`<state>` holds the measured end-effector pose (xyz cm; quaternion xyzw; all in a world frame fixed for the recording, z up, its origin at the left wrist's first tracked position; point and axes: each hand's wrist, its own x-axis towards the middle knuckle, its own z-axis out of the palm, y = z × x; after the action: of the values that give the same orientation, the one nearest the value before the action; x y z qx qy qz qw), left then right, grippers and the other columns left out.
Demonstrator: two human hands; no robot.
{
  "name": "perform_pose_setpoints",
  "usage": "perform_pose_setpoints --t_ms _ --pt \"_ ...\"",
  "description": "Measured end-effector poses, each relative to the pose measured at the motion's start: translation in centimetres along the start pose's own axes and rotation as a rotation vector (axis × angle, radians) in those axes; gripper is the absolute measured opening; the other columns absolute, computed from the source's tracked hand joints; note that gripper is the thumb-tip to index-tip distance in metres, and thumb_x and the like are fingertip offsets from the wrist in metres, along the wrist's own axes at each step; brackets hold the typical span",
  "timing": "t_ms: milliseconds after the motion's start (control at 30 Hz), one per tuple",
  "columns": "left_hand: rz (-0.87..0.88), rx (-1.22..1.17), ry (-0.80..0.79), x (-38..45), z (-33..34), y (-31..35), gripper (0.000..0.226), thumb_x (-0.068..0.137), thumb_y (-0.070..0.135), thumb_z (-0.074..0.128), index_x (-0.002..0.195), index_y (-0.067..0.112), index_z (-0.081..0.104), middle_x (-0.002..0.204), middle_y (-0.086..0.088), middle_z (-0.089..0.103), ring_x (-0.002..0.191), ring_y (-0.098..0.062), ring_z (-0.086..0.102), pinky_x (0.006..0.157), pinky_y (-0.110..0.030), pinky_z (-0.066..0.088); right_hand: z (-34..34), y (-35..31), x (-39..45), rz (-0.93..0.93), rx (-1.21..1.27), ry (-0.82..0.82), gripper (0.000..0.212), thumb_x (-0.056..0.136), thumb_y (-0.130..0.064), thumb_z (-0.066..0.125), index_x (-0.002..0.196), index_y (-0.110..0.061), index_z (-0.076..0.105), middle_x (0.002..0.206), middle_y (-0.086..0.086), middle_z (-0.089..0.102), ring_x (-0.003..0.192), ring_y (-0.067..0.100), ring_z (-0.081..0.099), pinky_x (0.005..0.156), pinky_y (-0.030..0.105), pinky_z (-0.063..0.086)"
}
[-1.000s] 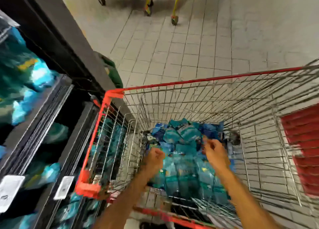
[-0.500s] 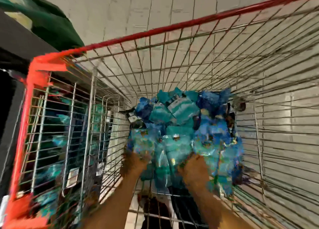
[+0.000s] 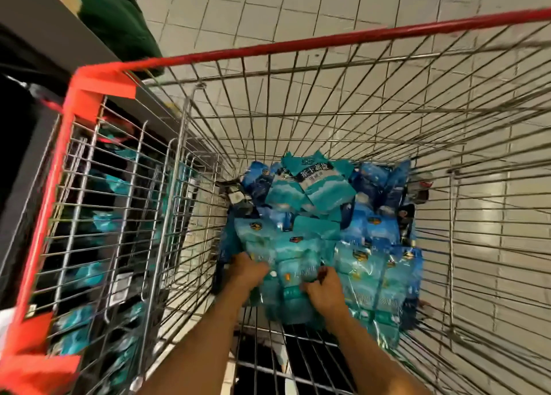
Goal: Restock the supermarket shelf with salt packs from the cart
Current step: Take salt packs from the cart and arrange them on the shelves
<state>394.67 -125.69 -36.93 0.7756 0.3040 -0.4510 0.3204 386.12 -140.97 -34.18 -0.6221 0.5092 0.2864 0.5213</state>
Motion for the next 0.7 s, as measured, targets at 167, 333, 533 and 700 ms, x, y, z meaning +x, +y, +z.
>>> perform_pose_setpoints --t_ms 167,333,533,700 --pt "0.012 -0.085 -0.081 -4.0 -1.6 2.1 0.052 0.074 0.015 0.078 0.116 0.004 0.05 0.117 -0.017 0.06 0.103 -0.03 0.062 0.088 -0.039 0.055 -3.7 -0.7 -2.8 0.158 0.271 -0.203 0.046 0.076 0.005 0.072 0.121 0.0 0.061 0.111 0.026 0.069 0.103 0.047 0.065 0.091 0.063 0.052" --pt "0.098 -0.187 -0.107 -11.0 -5.7 4.0 0.052 0.079 0.013 0.078 0.121 -0.002 0.051 0.124 -0.018 0.06 0.113 -0.034 0.06 0.097 -0.044 0.052 -8.2 -2.8 -7.9 0.042 0.33 -0.289 0.076 0.079 0.01 0.07 0.145 -0.011 0.039 0.118 0.018 0.069 0.107 0.039 0.065 0.083 0.043 0.056" --pt "0.248 -0.371 -0.156 -21.8 -12.5 3.6 0.1 0.079 0.014 0.081 0.154 0.009 0.016 0.156 -0.011 0.034 0.137 -0.031 0.041 0.108 -0.038 0.041 -10.3 -6.5 -16.0 -0.152 0.456 -0.262 0.131 0.045 0.003 0.084 0.155 -0.031 0.022 0.159 0.009 0.03 0.13 0.038 0.047 0.101 0.05 0.042" --pt "0.454 -0.569 -0.071 -30.5 -18.7 0.0 0.08 0.076 0.013 0.083 0.144 0.019 0.041 0.131 0.004 0.061 0.106 -0.013 0.063 0.096 -0.031 0.048 -9.2 -10.2 -25.3 -0.41 0.427 -0.342 0.138 0.034 -0.027 0.095 0.152 -0.038 0.026 0.162 -0.003 0.023 0.148 0.025 0.025 0.119 0.059 0.02"
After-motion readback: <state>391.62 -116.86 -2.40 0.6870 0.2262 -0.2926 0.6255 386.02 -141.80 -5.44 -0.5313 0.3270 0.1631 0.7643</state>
